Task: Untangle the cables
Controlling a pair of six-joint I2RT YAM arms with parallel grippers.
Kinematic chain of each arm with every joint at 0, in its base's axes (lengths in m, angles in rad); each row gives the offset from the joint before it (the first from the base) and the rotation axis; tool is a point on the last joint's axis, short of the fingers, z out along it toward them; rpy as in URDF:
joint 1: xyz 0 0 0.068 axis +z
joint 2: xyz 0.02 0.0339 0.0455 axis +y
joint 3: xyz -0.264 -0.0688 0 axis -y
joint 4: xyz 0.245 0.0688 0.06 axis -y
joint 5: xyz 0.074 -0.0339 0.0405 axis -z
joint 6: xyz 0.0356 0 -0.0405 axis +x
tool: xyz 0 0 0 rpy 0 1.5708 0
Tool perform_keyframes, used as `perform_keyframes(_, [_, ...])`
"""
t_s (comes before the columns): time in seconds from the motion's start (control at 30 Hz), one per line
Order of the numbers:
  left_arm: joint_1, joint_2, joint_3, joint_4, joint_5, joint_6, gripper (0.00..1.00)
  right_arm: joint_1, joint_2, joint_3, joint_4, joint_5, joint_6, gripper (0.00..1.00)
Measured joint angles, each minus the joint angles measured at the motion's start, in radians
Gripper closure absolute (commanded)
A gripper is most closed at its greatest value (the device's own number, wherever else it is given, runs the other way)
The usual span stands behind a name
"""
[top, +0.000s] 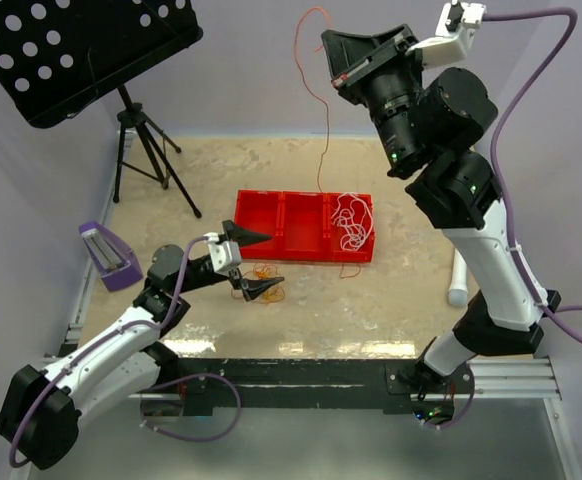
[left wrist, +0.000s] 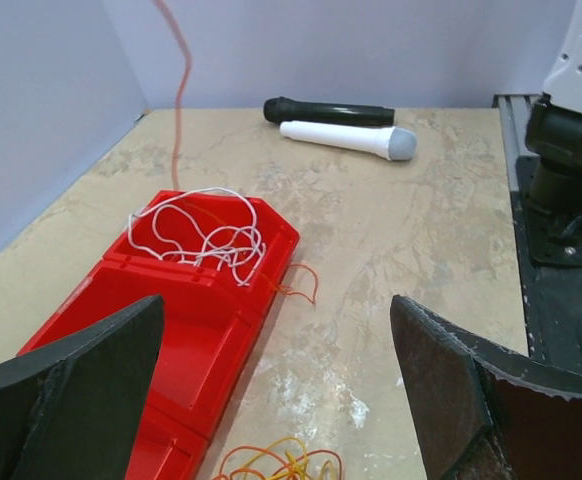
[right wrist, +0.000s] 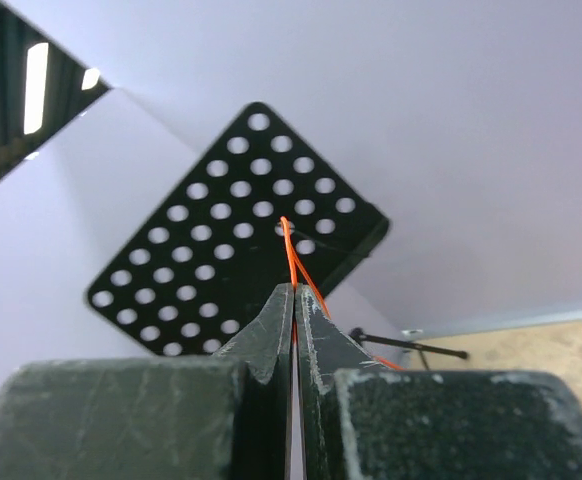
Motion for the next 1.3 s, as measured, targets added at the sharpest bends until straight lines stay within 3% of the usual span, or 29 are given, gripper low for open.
perform_keyframes(0.23, [-0.02,0.088,-0.018,0.185,-0.135,-0.128,0.0,0.001,-0.084,-0.135,0.142,-0.227,0.006,1.0])
perform_keyframes(0.43, [-0.078,0.185,0.06,0.249,-0.144,-0.174,0.0,0.014,-0.145,-0.269,0.215,-0.319,0.016,1.0])
perform_keyframes(0.53, [-0.101,0.226,0.097,0.29,-0.222,-0.174,0.0,0.021,-0.15,-0.308,0.235,-0.341,0.022,1.0])
perform_keyframes(0.57, [-0.102,0.234,0.103,0.3,-0.253,-0.174,0.04,0.022,-0.15,-0.316,0.238,-0.345,0.023,1.0])
perform_keyframes(0.63, [-0.103,0.253,0.113,0.326,-0.321,-0.168,0.23,0.025,-0.15,-0.338,0.243,-0.357,0.023,1.0])
perform_keyframes(0.7, [-0.103,0.263,0.122,0.34,-0.351,-0.153,0.6,0.026,-0.15,-0.351,0.243,-0.358,0.024,1.0])
perform_keyframes(0.77, [-0.103,0.268,0.13,0.356,-0.352,-0.137,0.86,0.026,-0.151,-0.36,0.243,-0.357,0.023,1.0])
perform_keyframes(0.83, [-0.103,0.268,0.132,0.381,-0.349,-0.113,1.0,0.026,-0.155,-0.37,0.243,-0.355,0.023,1.0])
perform_keyframes(1.07, [-0.103,0.244,0.146,0.405,-0.306,-0.024,1.0,0.027,-0.269,-0.501,0.169,-0.233,0.021,1.0])
perform_keyframes(1.3, [-0.103,0.212,0.241,0.372,-0.209,0.078,1.0,0.026,-0.407,-0.75,0.02,-0.076,0.084,1.0])
